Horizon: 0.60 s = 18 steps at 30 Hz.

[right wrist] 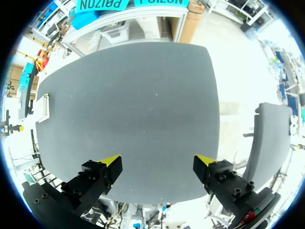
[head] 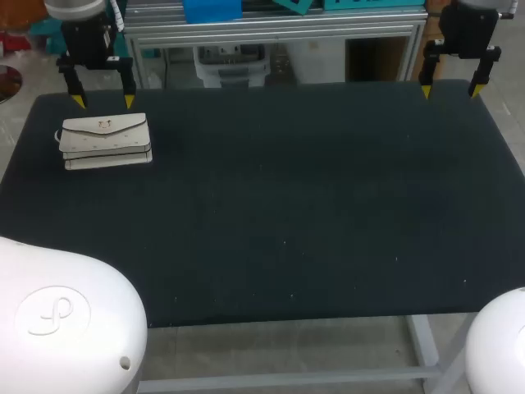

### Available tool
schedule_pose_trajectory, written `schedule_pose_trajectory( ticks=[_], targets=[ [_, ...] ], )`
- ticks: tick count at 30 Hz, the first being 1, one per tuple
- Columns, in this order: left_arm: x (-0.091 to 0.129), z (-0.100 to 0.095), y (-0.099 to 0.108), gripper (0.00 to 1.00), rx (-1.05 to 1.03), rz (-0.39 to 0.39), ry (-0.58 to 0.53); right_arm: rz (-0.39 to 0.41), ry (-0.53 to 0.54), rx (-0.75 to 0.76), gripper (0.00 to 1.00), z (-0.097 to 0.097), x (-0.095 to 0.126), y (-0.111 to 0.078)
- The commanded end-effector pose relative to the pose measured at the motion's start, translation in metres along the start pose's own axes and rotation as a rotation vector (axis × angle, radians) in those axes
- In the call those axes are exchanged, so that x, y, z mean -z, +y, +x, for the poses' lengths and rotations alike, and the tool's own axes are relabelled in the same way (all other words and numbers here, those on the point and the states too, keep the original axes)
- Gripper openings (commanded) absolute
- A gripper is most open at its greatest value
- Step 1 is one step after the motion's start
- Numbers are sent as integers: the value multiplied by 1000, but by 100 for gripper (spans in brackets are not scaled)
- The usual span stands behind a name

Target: Pick up the bag, open it, inspect its contents, close it, and place it on the opposite side

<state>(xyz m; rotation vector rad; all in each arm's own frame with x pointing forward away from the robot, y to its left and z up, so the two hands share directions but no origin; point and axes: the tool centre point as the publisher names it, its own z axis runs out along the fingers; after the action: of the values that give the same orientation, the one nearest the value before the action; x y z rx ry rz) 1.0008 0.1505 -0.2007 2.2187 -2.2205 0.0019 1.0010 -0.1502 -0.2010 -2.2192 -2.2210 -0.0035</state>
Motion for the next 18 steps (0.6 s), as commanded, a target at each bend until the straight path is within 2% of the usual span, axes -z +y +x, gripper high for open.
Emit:
schedule_pose_trajectory(
  ticks=[1, 17, 18],
  targets=[
    [0, 0, 0, 100, 0, 0, -2, 1, -1, 0, 100, 0, 1, 0],
    [0, 0, 0, 100, 0, 0, -2, 1, -1, 0, 100, 0, 1, 0],
    [2, -1, 2, 100, -16, 33, 4, 1, -1, 0, 100, 0, 1, 0]
  ],
)
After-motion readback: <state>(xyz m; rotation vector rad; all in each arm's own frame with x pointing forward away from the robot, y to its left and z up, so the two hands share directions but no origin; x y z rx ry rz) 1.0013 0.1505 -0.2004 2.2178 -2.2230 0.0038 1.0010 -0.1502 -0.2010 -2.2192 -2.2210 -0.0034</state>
